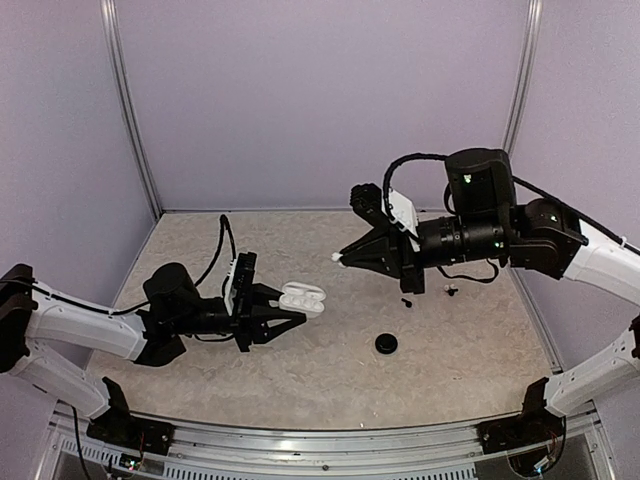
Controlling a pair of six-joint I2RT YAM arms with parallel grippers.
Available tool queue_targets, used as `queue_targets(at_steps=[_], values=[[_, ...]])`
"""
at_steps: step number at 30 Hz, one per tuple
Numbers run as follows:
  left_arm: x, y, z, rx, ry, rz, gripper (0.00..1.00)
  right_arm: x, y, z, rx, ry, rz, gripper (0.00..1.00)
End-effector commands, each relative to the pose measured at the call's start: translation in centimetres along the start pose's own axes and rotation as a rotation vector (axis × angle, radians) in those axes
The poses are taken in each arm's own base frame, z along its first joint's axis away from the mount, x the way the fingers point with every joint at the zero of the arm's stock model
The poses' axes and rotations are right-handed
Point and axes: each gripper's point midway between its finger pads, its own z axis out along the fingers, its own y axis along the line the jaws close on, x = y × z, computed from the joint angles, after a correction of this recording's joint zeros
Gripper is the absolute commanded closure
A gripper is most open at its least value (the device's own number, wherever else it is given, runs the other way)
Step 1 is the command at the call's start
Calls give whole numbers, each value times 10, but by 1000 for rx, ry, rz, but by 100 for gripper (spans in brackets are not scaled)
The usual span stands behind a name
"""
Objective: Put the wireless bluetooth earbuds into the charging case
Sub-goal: Insert the left earbud into the left side groove of the charging case.
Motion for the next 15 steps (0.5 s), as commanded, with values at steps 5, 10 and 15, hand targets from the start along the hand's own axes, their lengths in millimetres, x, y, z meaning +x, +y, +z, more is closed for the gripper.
queue_targets(at_steps=[5,10,15], values=[[-9,-7,7,32,-19,28,99,-16,28,31,-128,-27,-54,100],[-8,-7,8,27,-15,30,99,-12,32,47,-127,25,-56,100],[-8,-7,8,22,-11,41,99,-5,34,58,-122,74,-48,100]])
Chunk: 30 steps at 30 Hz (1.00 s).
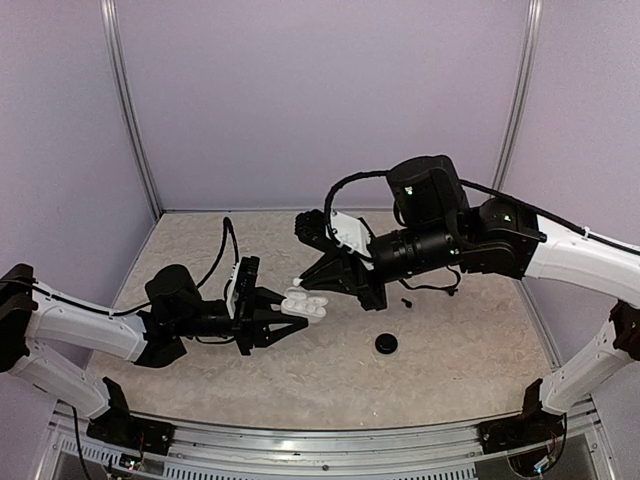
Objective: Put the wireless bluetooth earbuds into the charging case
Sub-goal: Insert the left earbud into the left side groove of the charging case.
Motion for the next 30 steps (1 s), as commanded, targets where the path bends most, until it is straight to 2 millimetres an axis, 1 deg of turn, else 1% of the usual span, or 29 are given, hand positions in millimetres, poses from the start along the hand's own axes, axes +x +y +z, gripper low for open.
queue_targets(at_steps=[1,7,21,30], values=[[-12,-1,5,6,-25,44,99,-2,2,6,7,32,-11,100],[-13,-1,6,-2,-24,54,99,3,6,14,-2,63,-8,100],[-14,0,5,-9,-22,68,99,32,3,33,7,174,3,100],[-12,-2,5,-9,-15,77,99,39,7,37,-19,203,5,100]])
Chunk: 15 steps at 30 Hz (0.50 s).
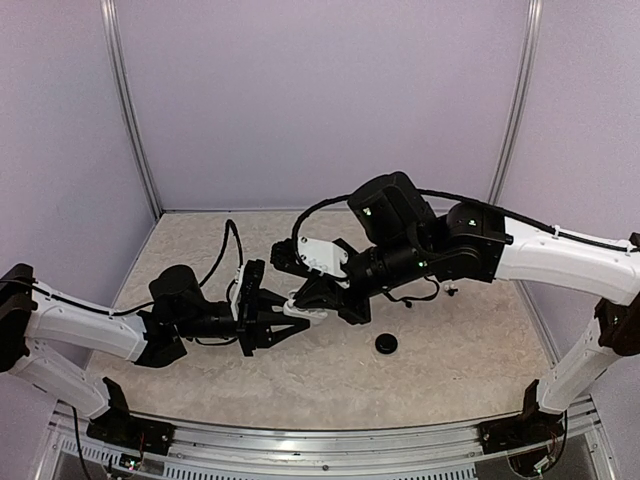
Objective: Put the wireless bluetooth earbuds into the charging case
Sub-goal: Insert the left earbud into the left side groove of the charging case.
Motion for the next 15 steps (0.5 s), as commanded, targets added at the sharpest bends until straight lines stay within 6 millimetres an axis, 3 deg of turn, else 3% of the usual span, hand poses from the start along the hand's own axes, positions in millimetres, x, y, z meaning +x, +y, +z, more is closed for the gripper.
queue_targets(at_steps=[1,15], values=[[-23,-7,2,22,-59,59,99,2,3,3,-11,32,-19,100],[-25,-8,2,27,-70,63,99,16,4,5,-10,99,-26,100]])
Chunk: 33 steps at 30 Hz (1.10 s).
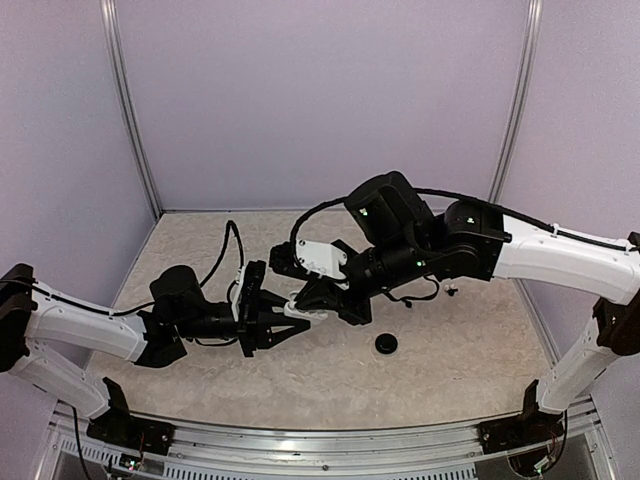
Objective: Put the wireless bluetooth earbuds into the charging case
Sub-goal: Insert the left earbud into the left side groove of the charging case.
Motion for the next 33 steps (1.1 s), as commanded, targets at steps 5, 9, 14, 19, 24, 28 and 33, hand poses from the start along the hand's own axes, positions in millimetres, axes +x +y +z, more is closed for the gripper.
queue_targets(at_steps=[5,9,14,19,24,28,33], values=[[-27,-7,1,23,-83,65,99,10,11,3,-27,64,-25,100],[-27,-8,1,29,-80,63,99,11,11,4,-28,67,-26,100],[-26,-12,2,46,-75,71,99,10,4,5,3,66,-24,100],[-25,-18,2,66,-76,84,99,8,5,8,-2,64,-17,100],[-29,-19,0,65,-83,95,99,8,4,9,-1,67,-12,100],[-30,-18,0,57,-86,98,99,11,1,9,15,81,-8,100],[-34,-17,-4,46,-108,99,99,18,1,12,13,114,-2,100]])
